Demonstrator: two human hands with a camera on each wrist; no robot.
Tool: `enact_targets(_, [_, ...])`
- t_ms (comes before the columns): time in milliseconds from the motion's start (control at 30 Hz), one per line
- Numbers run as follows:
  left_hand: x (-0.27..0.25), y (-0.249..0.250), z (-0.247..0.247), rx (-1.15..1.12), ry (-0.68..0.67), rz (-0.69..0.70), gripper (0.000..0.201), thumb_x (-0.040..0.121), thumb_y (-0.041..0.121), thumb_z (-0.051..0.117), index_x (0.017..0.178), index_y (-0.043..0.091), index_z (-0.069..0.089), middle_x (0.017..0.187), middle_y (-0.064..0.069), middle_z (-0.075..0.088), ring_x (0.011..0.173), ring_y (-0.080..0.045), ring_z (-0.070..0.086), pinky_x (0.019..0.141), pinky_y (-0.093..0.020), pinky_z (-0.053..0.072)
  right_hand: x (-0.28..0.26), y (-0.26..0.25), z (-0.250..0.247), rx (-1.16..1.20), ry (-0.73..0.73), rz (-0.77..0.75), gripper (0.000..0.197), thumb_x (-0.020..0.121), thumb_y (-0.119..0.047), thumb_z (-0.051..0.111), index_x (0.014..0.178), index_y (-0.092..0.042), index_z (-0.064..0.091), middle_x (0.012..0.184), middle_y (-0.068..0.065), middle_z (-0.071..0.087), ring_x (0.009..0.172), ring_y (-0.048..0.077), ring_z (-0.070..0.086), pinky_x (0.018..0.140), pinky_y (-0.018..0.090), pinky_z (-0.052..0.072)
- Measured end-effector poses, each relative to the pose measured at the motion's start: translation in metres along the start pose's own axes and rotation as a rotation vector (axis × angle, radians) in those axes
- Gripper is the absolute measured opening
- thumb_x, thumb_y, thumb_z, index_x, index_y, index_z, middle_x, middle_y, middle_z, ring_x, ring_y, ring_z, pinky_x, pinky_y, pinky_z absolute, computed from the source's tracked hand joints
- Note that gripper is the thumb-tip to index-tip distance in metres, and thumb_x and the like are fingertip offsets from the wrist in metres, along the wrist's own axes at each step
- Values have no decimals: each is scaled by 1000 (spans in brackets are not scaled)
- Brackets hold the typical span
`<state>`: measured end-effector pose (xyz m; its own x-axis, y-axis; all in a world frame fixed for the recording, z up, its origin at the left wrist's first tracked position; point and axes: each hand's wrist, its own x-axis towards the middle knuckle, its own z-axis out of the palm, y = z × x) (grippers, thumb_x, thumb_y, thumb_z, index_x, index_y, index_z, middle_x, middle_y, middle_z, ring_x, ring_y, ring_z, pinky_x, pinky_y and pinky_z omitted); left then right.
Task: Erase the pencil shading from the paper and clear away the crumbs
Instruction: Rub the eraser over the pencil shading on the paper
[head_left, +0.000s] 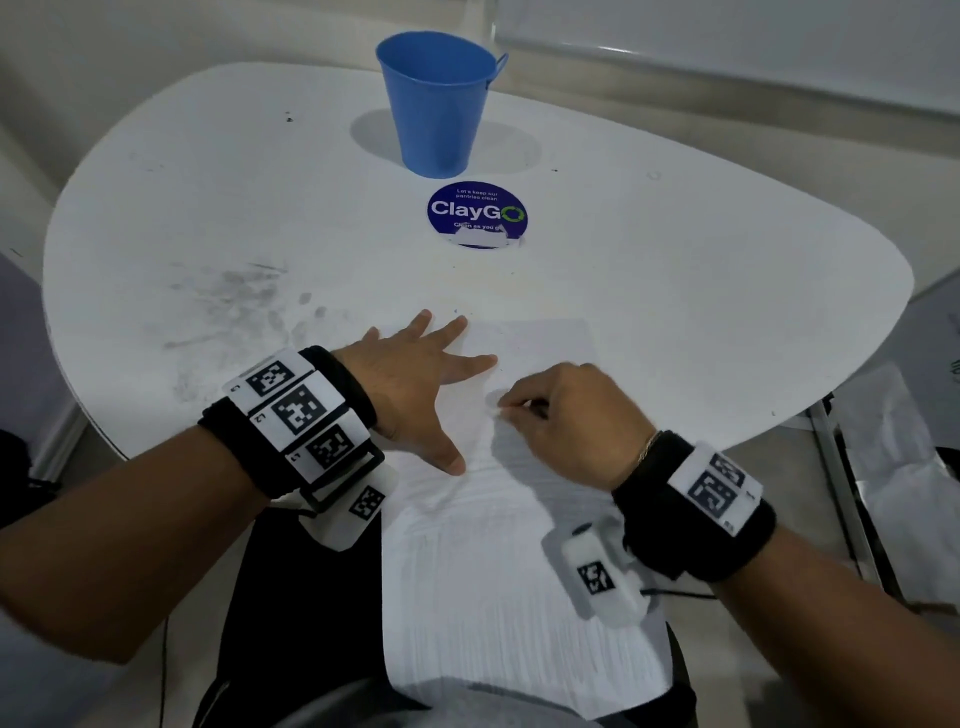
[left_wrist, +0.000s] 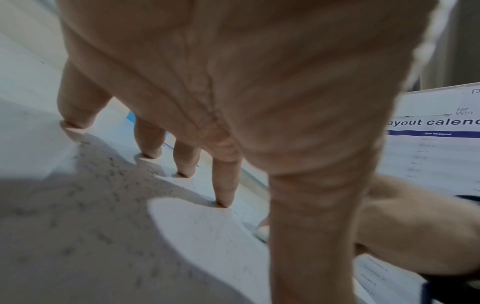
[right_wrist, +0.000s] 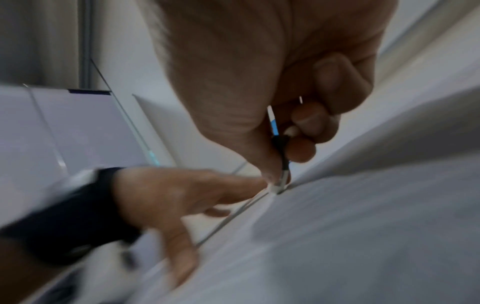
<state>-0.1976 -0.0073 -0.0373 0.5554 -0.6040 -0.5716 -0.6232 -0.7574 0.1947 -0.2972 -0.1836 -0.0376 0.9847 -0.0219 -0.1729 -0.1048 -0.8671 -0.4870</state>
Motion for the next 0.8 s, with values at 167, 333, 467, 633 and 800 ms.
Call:
enact_targets(167, [-2,1,0,1,2,4,117,70,73,74,153,57,-6,163,15,-27,150,-16,-29,123,-56,-5,4,9,1,58,113,36,17,94,-26,61,94,-22,78,88,-7,76,79,15,67,76,34,55])
enact_targets(333, [0,1,-1,3,-3,5,118,69,73,74,153,56,-7,163,14,-27,150,-16,-28,123,-56,-4,1,-1,8,62,27,-14,16,94,-31,62,95,-27,78,88,-13,75,79,12,68,76,32,55])
enact_targets(467, [-1,0,1,-5,9,5,117,69,72,75,153,57,-5,164,15,-26,151,-16,-28,123,-55,-4,11,16,-2,60,147,81,15,93,-28,62,92,-25,77,85,-10,75,79,14,67,77,34,56])
enact_targets(633, [-1,2,-1,9,7,3,117,70,72,75,154,56,-6,164,14,-27,151,-16,-28,123,-55,-3,-6,-9,13,70,-54,-75,14,94,-29,64,93,-27,78,96,-17,74,60,-9,54,65,17,44])
enact_targets(800, [-2,2,0,4,1,3,117,70,73,74,153,57,-6,164,14,-26,150,-16,-28,124,-56,-4,20,29,-11,45,172,121,15,91,-28,63,90,-24,78,89,-8,75,85,18,67,81,36,55])
